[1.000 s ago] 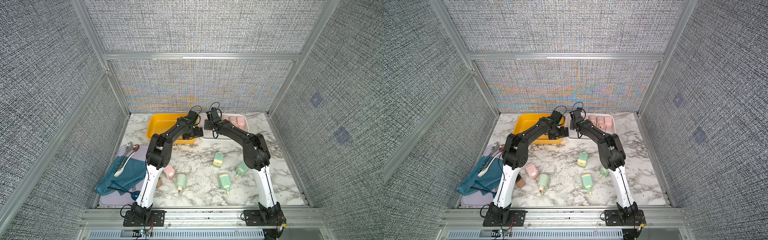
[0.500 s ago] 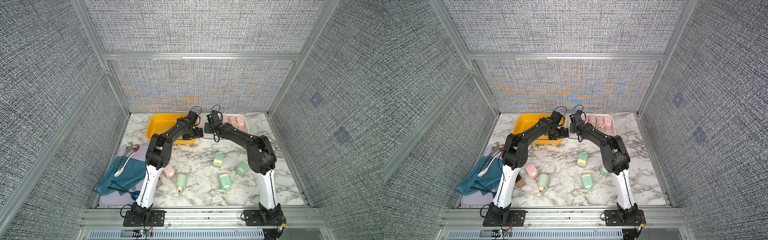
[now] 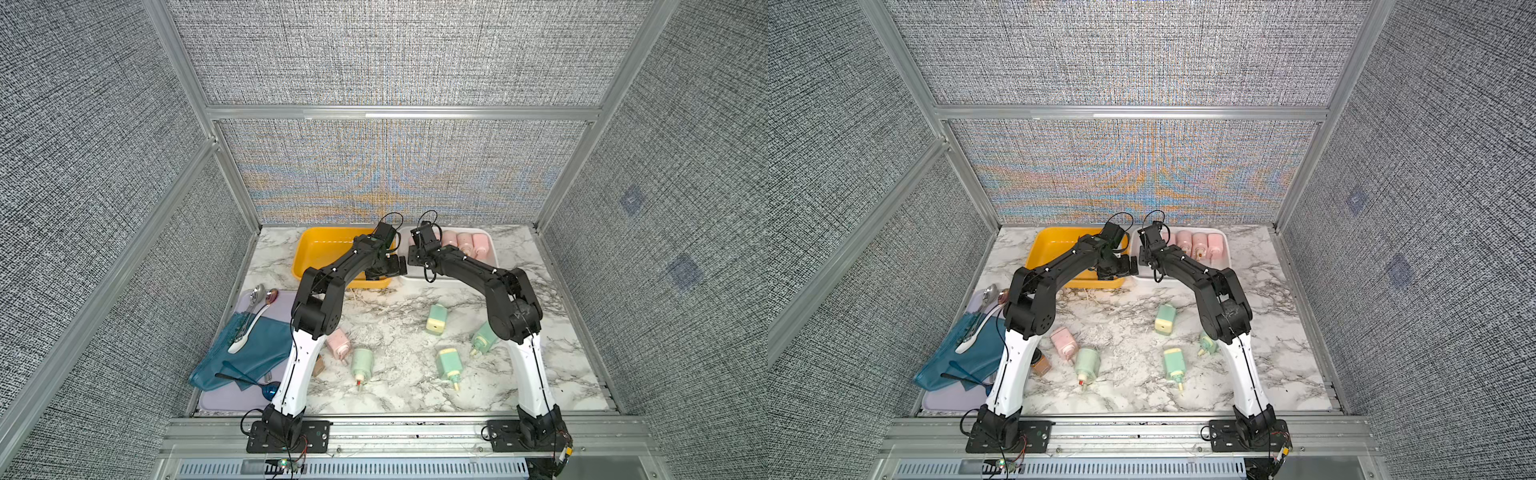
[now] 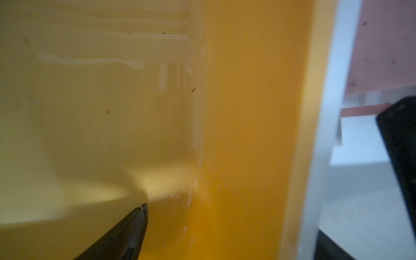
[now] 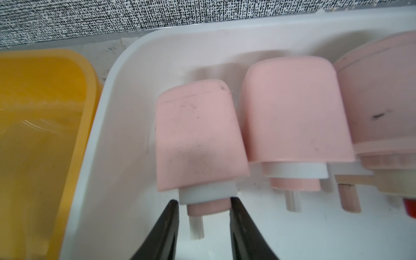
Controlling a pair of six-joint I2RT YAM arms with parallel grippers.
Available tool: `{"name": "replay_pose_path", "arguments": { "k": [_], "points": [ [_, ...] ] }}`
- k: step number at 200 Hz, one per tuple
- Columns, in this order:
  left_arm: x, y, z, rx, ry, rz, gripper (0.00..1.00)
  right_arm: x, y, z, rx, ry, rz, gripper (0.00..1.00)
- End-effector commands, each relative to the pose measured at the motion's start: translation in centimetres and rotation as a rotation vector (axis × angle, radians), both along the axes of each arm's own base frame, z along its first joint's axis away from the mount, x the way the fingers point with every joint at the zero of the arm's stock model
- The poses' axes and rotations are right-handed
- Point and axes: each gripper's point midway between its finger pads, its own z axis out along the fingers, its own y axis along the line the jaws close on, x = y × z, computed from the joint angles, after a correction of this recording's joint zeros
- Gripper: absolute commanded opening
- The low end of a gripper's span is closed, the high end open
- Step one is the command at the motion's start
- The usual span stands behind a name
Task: Place the pencil sharpeners by color into the storage box
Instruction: Place the pencil sharpener in the storage box.
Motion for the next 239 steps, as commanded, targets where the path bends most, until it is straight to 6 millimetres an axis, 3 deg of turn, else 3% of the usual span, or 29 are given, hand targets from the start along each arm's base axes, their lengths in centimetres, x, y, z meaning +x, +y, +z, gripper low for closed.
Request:
{"name": "replay_pose_path", "arguments": {
  "k": [1, 39, 81, 104, 132, 168, 172, 175, 178, 213, 239],
  "points": [
    [-0.8, 0.3, -0.5, 0.011, 0.037, -0.01, 0.99, 0.7, 0.0, 0.4, 0.02, -0.021, -0.019, 0.41],
    [-0.5, 0.3, 0.1, 0.014, 0.021, -0.014, 0.99, 0.2, 0.0, 0.6, 0.032, -0.018, -0.003, 0.43],
    [0.5, -0.9, 1.7, -0.034, -0.003, -0.026, 0.99, -1.0, 1.3, 3.2, 0.064, -0.055, 0.078, 0.55],
    [1.4, -1.3, 2.5, -0.052, -0.037, -0.019, 0.99, -1.6, 0.6, 4.4, 0.082, -0.083, 0.051, 0.58],
    [3.1, 0.3, 2.3, 0.033, -0.076, 0.068, 0.99, -2.2, -0.7, 6.3, 0.086, -0.159, 0.009, 0.63],
    [3.2, 0.2, 2.1, 0.015, -0.068, 0.079, 0.99, -0.6, -1.8, 5.5, -0.104, -0.126, 0.037, 0.77],
    [3.1, 0.3, 2.0, 0.016, -0.064, 0.079, 0.99, -0.3, -1.9, 5.4, -0.119, -0.122, 0.041, 0.85],
    [3.0, 0.3, 1.9, 0.016, -0.061, 0.08, 0.99, -0.1, -1.9, 5.3, -0.131, -0.118, 0.046, 0.96],
    [2.9, 0.4, 1.8, 0.017, -0.057, 0.08, 0.99, 0.1, -1.9, 5.3, -0.141, -0.115, 0.051, 0.99],
    [1.6, 0.5, 1.0, 0.009, -0.027, 0.06, 0.99, 2.3, -1.8, 5.8, -0.171, -0.115, 0.073, 0.99],
    [1.2, 0.6, 0.7, 0.016, -0.017, 0.051, 0.99, 2.9, -1.1, 5.0, -0.157, -0.073, 0.135, 0.99]
  ]
}}
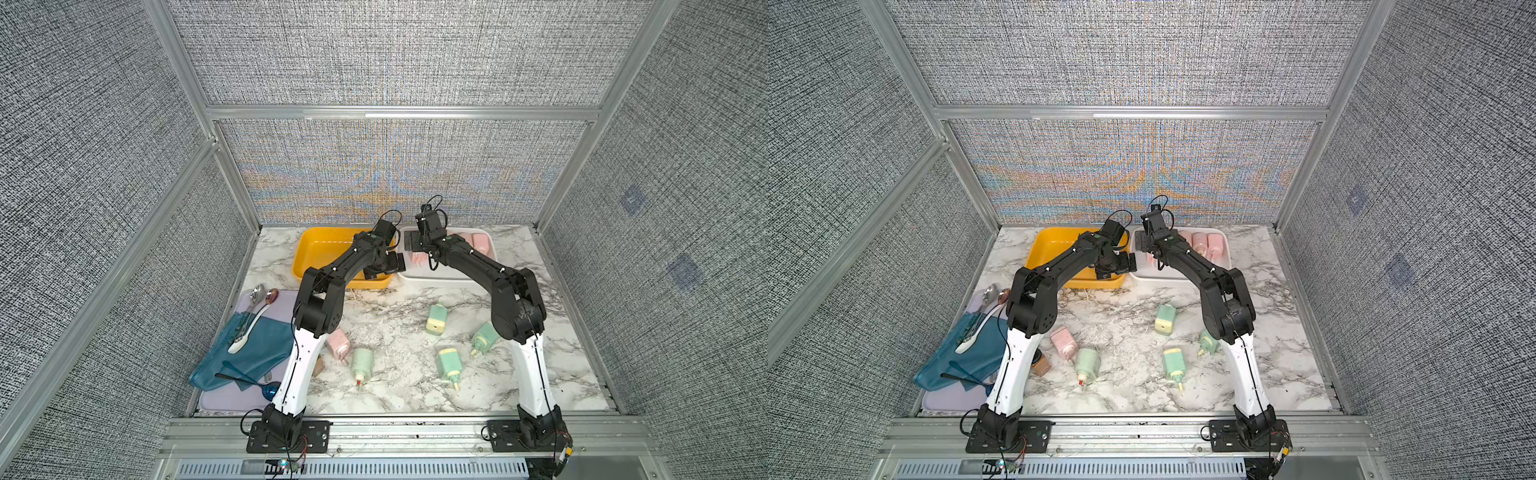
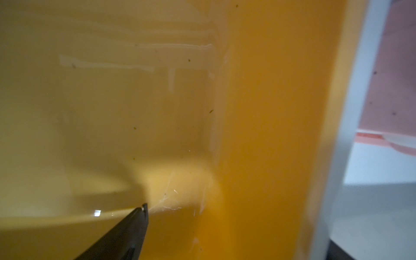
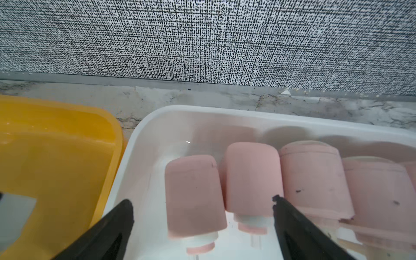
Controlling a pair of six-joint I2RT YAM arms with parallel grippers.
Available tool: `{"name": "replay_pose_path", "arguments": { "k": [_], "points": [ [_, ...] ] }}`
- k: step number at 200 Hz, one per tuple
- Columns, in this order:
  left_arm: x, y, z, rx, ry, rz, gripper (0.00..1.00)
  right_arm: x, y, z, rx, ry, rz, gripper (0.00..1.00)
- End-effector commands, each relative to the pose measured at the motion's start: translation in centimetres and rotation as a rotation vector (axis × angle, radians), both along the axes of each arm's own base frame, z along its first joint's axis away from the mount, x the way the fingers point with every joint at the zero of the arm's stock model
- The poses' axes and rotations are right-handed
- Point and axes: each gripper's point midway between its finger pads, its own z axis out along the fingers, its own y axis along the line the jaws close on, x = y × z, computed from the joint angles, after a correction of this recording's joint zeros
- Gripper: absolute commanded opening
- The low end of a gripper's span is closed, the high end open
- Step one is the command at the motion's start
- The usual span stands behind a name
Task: Place the pencil sharpeners by color into the storage box
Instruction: Place the pencil sharpener in the storage box.
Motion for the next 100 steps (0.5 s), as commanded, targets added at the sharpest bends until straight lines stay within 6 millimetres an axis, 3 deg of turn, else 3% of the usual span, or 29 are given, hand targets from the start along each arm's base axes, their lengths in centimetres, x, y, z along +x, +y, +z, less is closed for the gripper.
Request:
{"name": "replay_pose_path", "arguments": {
  "k": [1, 56, 100],
  "points": [
    [0.2, -0.2, 0.5, -0.018, -0.015, -0.009, 0.99, -0.1, 0.2, -1.1, -0.035, 0.066, 0.057, 0.99],
    [-0.1, -0.4, 0.2, -0.03, 0.002, -0.018, 0.99, 0.2, 0.6, -2.0, -0.054, 0.114, 0.09, 0.99],
    [-0.5, -0.6, 0.0, -0.042, 0.015, -0.022, 0.99, 0.9, -0.7, -2.6, -0.129, 0.113, 0.004, 0.99]
  ]
}}
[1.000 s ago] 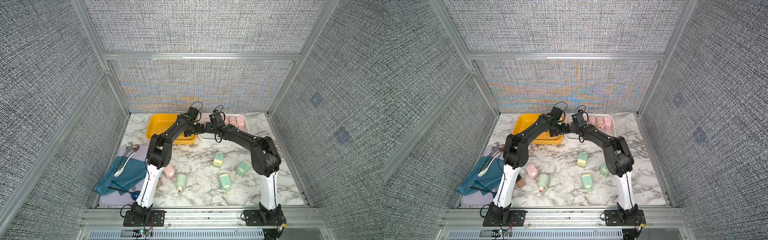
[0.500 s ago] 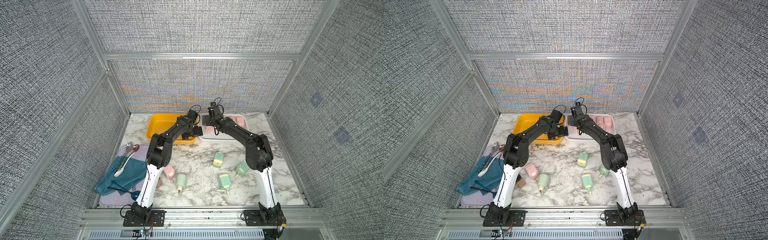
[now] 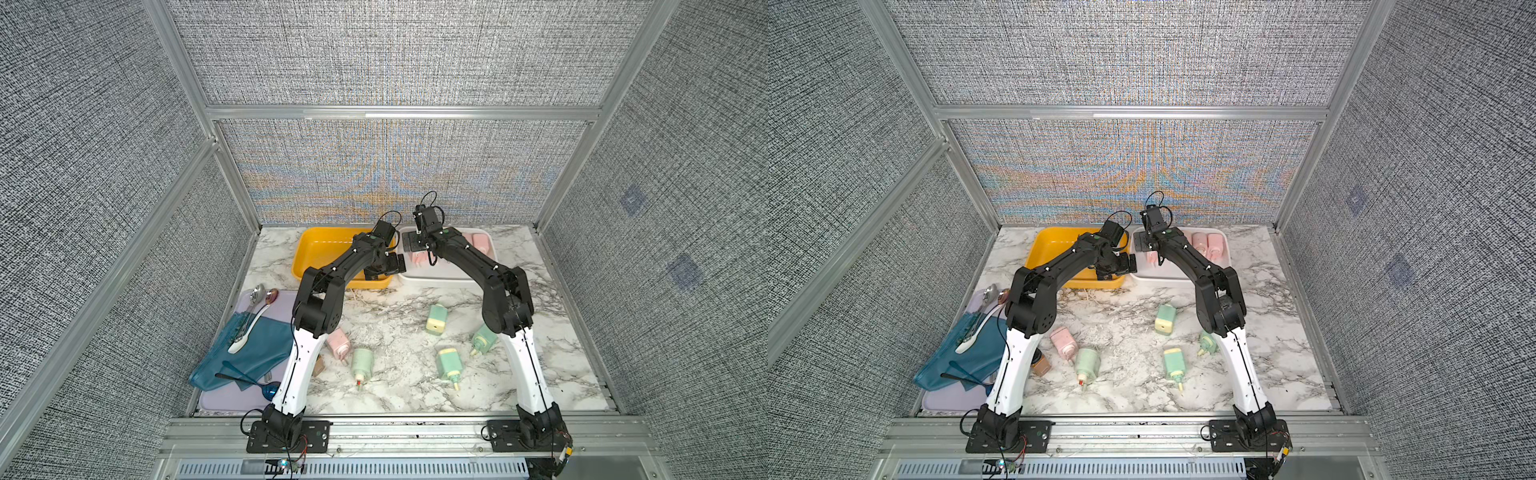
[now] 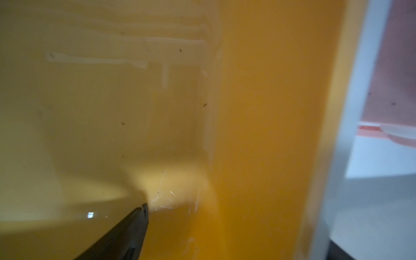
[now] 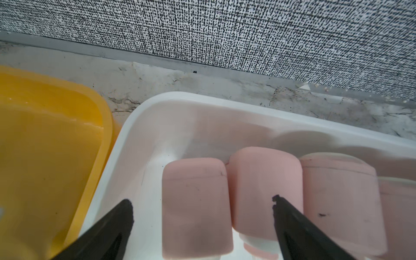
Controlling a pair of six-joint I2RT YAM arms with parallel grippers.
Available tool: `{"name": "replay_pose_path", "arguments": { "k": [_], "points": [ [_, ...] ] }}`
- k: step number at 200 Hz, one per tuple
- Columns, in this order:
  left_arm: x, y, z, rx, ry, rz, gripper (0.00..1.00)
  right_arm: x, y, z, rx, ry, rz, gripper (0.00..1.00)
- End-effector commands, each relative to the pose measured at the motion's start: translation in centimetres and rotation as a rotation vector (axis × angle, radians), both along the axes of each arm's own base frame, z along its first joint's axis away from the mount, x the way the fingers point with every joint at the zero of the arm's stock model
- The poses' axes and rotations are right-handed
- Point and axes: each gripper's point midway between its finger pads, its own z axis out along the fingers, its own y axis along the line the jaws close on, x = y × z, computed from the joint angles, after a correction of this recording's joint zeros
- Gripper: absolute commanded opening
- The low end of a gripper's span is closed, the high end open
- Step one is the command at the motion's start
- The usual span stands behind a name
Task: Place the pencil sharpeners by color into the storage box
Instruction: Place the pencil sharpener in the storage box.
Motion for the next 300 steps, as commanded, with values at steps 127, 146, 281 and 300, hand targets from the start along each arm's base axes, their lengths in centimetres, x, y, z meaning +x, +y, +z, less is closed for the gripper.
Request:
{"name": "replay_pose_path", "arguments": {
  "k": [127, 146, 281, 300],
  "points": [
    [-0.5, 0.0, 0.9, -0.016, -0.005, -0.029, 0.99, 1.0, -2.0, 0.8, -0.064, -0.056, -0.172, 0.99],
    [-0.4, -0.2, 2.1, -0.027, -0.022, -0.046, 0.99, 1.0, -1.1, 1.7, -0.052, -0.075, -0.136, 0.99],
    [-5.7, 5.7, 11.8, 0.009, -0.189, 0.101, 0.99, -7.4, 2.8, 11.9, 0.269, -0.322, 0.024, 0.99],
    [-7.7, 7.6, 12.2, 0.038, -0.181, 0.148, 0.99, -10.1, 3.8, 13.4, 0.324, -0.4, 0.076, 0.99]
  ]
}}
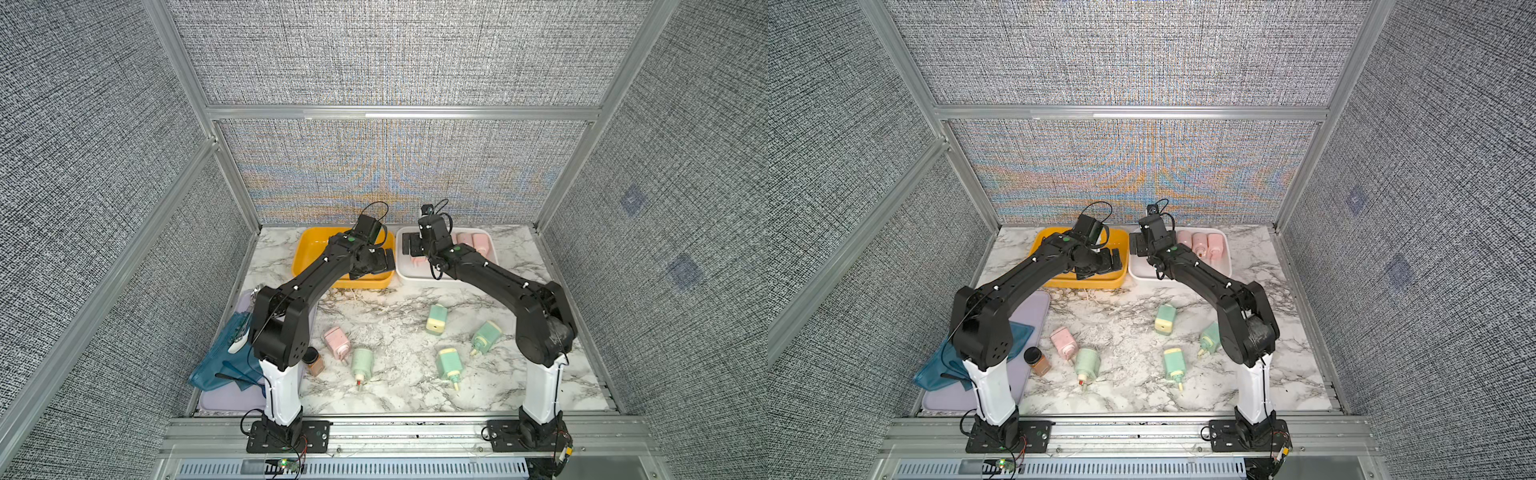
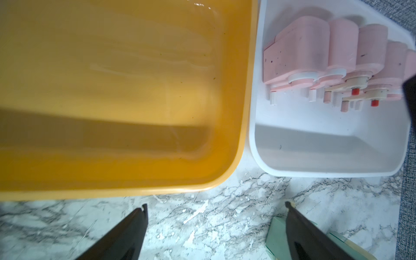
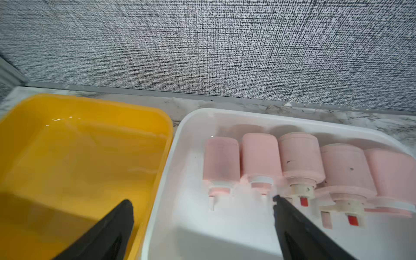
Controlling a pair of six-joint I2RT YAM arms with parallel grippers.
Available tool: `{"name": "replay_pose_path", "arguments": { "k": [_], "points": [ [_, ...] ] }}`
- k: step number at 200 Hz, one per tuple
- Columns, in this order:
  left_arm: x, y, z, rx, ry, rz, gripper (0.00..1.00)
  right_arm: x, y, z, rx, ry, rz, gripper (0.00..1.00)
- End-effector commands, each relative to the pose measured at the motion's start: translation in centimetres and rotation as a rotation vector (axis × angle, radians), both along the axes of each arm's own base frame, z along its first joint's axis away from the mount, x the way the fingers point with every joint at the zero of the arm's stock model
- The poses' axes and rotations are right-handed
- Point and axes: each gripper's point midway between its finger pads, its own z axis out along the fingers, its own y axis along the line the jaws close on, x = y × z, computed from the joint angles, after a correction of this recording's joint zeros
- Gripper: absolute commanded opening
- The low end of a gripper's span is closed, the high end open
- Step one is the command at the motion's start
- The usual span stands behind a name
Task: Place the pencil sharpeners by color into the storage box
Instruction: Place the pencil sharpener in the storage box, then pick up the pencil sharpener from the center of the board.
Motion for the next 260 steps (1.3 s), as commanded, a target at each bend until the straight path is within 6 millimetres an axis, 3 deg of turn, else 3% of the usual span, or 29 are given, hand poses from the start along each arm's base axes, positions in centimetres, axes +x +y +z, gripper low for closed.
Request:
{"name": "replay_pose_path", "arguments": {
  "k": [1, 20, 56, 85, 108, 111, 119, 152, 260],
  "points": [
    [-1.4, 2.3, 0.5, 0.037, -0.008, 0.09, 0.99, -1.6, 1.9, 4.5, 0.14, -0.177, 0.059, 0.99],
    [-3.6, 3.9, 0.5, 0.048, 0.015, 0.132, 0.99, -4.6, 2.8, 5.9, 0.174, -0.243, 0.119, 0.99],
    [-7.8, 7.4, -0.3, 0.117, 0.083, 0.223, 1.0, -10.5, 4.3, 6.8, 0.203, -0.349, 0.267, 0.99],
    [-11.1, 9.5, -1.3, 0.152, 0.176, 0.301, 1.0, -13.8, 3.6, 6.4, 0.21, -0.402, 0.304, 0.99],
    [-13.4, 11.7, -1.8, 0.214, 0.214, 0.371, 1.0, -14.3, 2.4, 6.3, 0.222, -0.399, 0.264, 0.99],
    [-13.6, 12.1, -1.9, 0.225, 0.218, 0.383, 1.0, -14.6, 2.0, 5.0, 0.206, -0.377, 0.26, 0.99],
    [-14.1, 12.8, -2.1, 0.253, 0.221, 0.396, 1.0, -14.7, 1.7, 4.6, 0.201, -0.37, 0.247, 0.99],
    [-15.9, 12.6, -3.9, 0.241, 0.305, 0.379, 1.0, -14.6, 1.1, 3.8, 0.177, -0.354, 0.217, 0.99],
    [-16.4, 12.8, -7.2, 0.177, 0.419, 0.373, 0.89, -14.2, 0.9, 3.2, 0.163, -0.323, 0.189, 0.99]
  ]
}}
